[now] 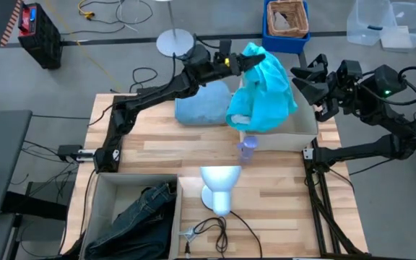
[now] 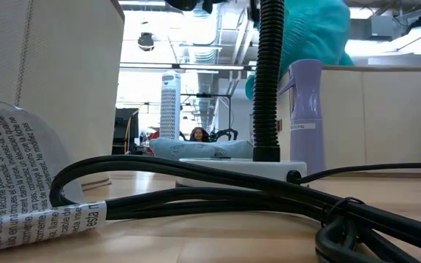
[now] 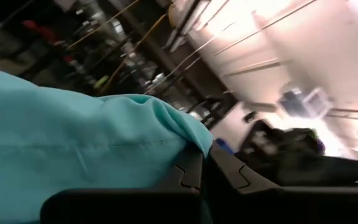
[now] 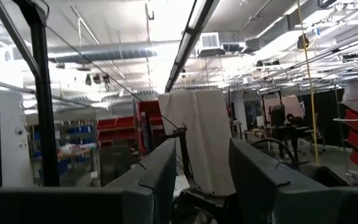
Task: Sort clothes
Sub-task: Put the light blue shorts into the top laundry organizer, then put the light blue jeans into the top laundry organizer
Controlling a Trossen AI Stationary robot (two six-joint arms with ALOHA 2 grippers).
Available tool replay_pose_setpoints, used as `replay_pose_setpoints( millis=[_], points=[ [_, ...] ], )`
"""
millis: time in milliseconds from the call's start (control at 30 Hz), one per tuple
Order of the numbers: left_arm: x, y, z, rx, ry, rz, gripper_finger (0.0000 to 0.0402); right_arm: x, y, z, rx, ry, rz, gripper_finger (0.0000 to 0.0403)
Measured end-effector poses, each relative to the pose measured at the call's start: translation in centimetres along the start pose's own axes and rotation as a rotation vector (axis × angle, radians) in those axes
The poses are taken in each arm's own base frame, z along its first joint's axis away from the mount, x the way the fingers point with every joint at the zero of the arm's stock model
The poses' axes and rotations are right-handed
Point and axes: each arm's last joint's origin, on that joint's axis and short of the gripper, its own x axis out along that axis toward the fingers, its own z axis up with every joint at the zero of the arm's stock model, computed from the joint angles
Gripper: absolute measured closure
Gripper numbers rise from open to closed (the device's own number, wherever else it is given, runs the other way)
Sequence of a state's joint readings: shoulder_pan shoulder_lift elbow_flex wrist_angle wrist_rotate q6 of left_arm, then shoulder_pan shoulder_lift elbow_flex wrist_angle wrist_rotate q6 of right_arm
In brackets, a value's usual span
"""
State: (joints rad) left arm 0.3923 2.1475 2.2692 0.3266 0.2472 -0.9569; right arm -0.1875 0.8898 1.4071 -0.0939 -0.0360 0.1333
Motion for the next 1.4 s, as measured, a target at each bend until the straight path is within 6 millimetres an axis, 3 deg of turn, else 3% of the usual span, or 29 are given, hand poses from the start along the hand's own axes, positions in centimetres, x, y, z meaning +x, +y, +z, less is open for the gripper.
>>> replay_pose_setpoints(
  millis=[133,267,600,700,1000,1200,1400],
  points=[
    [-0.1,1.0,-0.6,0.040,0.034,0.137,0.0399,0.0,0.0,-0.2,-0.002,0.017,-0.002,0.0241],
    [-0.1,1.3,-0.8,0.045,0.045,0.164,0.0369,0.0,0.0,-0.1,-0.002,0.015,-0.002,0.0241],
    [-0.2,1.3,-0.7,0.037,0.075,0.156,0.0191,0.0,-0.1,-0.4,-0.001,0.040,-0.006,0.0241],
    [-0.3,1.3,-0.4,0.032,0.085,0.148,0.0158,0.0,-0.1,-0.4,-0.001,0.042,-0.006,0.0241],
    [-1.9,-1.2,2.9,0.159,0.084,0.156,0.0150,0.0,-0.1,-0.8,0.012,0.084,-0.012,0.0241],
    [-4.5,-2.9,5.2,0.320,0.170,0.365,0.0150,-0.1,-0.1,-1.1,0.022,0.114,-0.014,0.0241],
    [-7.7,-3.2,6.3,0.340,0.270,0.655,0.0150,-0.1,-0.1,-1.1,0.022,0.116,-0.014,0.0241]
  ],
)
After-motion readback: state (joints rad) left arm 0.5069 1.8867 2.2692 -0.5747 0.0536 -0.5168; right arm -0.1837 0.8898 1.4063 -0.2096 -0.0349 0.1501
